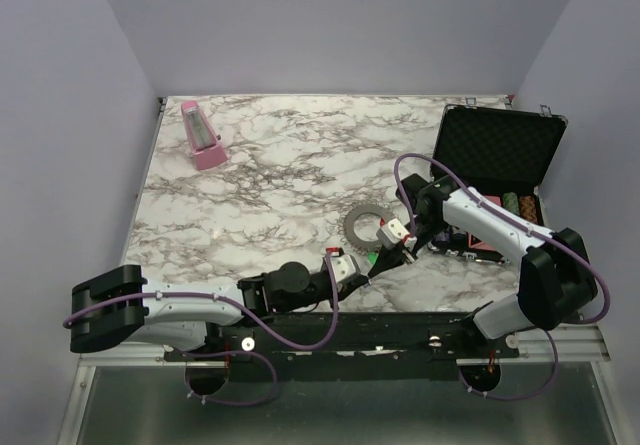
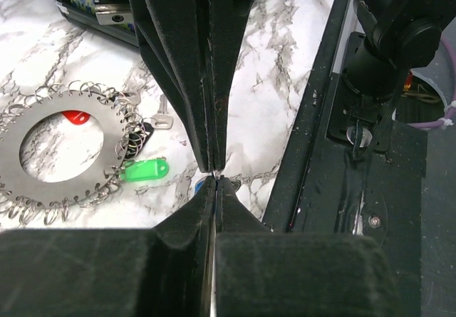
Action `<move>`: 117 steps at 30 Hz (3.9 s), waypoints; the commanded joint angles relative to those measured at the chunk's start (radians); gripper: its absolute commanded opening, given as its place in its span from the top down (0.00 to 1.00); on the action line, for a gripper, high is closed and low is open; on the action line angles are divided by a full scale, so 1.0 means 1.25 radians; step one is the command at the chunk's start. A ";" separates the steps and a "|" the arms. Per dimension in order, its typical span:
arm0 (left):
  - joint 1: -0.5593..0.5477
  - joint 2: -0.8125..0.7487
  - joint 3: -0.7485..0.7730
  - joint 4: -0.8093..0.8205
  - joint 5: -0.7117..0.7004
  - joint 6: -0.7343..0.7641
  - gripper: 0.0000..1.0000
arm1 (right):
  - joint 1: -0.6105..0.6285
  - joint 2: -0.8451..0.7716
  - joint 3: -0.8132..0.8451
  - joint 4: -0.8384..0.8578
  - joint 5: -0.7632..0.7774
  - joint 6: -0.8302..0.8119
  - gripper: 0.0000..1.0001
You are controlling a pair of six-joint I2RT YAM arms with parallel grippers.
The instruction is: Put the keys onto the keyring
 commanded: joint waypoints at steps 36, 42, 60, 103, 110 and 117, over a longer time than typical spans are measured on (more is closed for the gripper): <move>-0.009 -0.078 -0.068 0.096 -0.057 0.001 1.00 | 0.002 -0.018 -0.019 0.125 -0.088 0.214 0.78; -0.009 -0.074 -0.066 0.093 -0.067 -0.003 1.00 | 0.009 -0.015 -0.019 0.124 -0.092 0.215 0.80; -0.010 -0.073 -0.063 0.082 -0.084 -0.013 1.00 | 0.024 -0.011 -0.025 0.138 -0.085 0.221 0.88; 0.001 -0.732 -0.173 -0.518 -0.249 -0.231 0.01 | -0.120 -0.108 -0.158 0.215 0.600 0.626 0.99; 0.002 -0.693 -0.162 -0.491 -0.244 -0.214 0.01 | -0.035 -0.020 -0.160 0.363 0.560 0.756 0.99; 0.003 -0.738 -0.189 -0.493 -0.255 -0.228 0.01 | -0.028 0.011 -0.192 0.423 0.548 0.775 0.99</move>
